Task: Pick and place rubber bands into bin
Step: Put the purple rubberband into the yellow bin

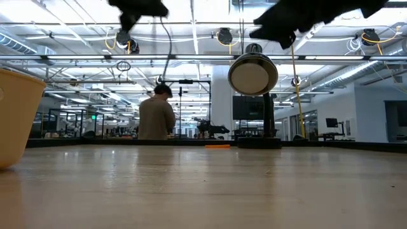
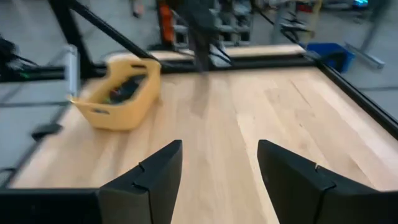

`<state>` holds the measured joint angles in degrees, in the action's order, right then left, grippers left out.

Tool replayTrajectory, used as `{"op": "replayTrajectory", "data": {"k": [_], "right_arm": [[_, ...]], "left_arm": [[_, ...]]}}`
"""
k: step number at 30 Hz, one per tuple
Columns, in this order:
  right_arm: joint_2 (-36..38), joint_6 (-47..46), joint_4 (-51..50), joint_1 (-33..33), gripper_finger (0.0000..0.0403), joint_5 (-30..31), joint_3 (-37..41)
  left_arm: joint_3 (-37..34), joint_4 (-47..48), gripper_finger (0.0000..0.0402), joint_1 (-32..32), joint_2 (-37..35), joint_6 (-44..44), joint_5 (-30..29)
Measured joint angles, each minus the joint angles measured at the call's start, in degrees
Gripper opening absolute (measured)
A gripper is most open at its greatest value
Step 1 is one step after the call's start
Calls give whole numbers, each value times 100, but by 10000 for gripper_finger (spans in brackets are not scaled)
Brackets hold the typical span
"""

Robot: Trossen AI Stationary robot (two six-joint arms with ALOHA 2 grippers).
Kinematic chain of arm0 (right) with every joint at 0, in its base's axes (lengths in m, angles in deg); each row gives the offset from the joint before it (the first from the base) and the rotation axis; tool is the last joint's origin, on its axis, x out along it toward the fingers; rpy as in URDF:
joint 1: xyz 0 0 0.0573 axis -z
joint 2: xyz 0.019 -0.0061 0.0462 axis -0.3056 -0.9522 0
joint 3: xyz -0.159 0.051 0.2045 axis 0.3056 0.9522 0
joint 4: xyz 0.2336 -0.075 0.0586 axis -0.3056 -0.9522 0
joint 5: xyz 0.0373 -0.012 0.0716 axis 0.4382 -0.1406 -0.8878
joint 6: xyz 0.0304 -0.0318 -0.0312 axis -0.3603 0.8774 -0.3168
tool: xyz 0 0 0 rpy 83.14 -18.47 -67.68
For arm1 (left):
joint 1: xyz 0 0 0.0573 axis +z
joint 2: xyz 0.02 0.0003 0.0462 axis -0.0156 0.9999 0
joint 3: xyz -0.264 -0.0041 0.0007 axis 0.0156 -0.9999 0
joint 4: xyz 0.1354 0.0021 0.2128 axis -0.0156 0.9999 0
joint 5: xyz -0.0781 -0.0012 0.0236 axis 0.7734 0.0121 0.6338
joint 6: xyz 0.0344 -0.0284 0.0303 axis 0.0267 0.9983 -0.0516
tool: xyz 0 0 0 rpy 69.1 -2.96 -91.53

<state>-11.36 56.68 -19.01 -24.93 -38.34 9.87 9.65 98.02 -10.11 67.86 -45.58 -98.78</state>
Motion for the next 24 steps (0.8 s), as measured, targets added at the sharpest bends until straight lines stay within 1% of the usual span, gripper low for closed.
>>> {"op": "replayTrajectory", "data": {"k": [4, 6, 8, 10, 12, 15, 18, 20, 24], "right_arm": [[-54, -177, 85, 2, 203, 580, 317], [-58, -345, 287, 2, 201, 863, 550], [-58, -448, 738, 4, 200, 1029, 838], [-58, -529, 1363, 6, 200, 1149, 1151], [-58, -543, 2062, 41, 202, 1144, 1461], [-58, -546, 3132, 114, 205, 1135, 1890], [-58, -547, 3916, 194, 205, 1135, 2193], [-56, -548, 4120, 245, 203, 1133, 2277], [-56, -548, 4081, 273, 202, 1133, 2279]], "left_arm": [[-1, 605, 2, -562, -503, 839, 190], [-1, 596, 3, -869, -687, 1271, 346], [-1, 617, 3, -1196, -821, 1677, 511], [-1, 620, 2, -1504, -873, 2100, 529], [-1, 749, 3, -1817, -877, 2516, 527], [2, 1112, 2, -2211, -768, 3235, 519], [1, 1763, 2, -2501, -516, 4043, 550], [1, 2149, 2, -2640, -326, 4534, 754], [-1, 2733, 2, -2806, 186, 5165, 1523]]}}
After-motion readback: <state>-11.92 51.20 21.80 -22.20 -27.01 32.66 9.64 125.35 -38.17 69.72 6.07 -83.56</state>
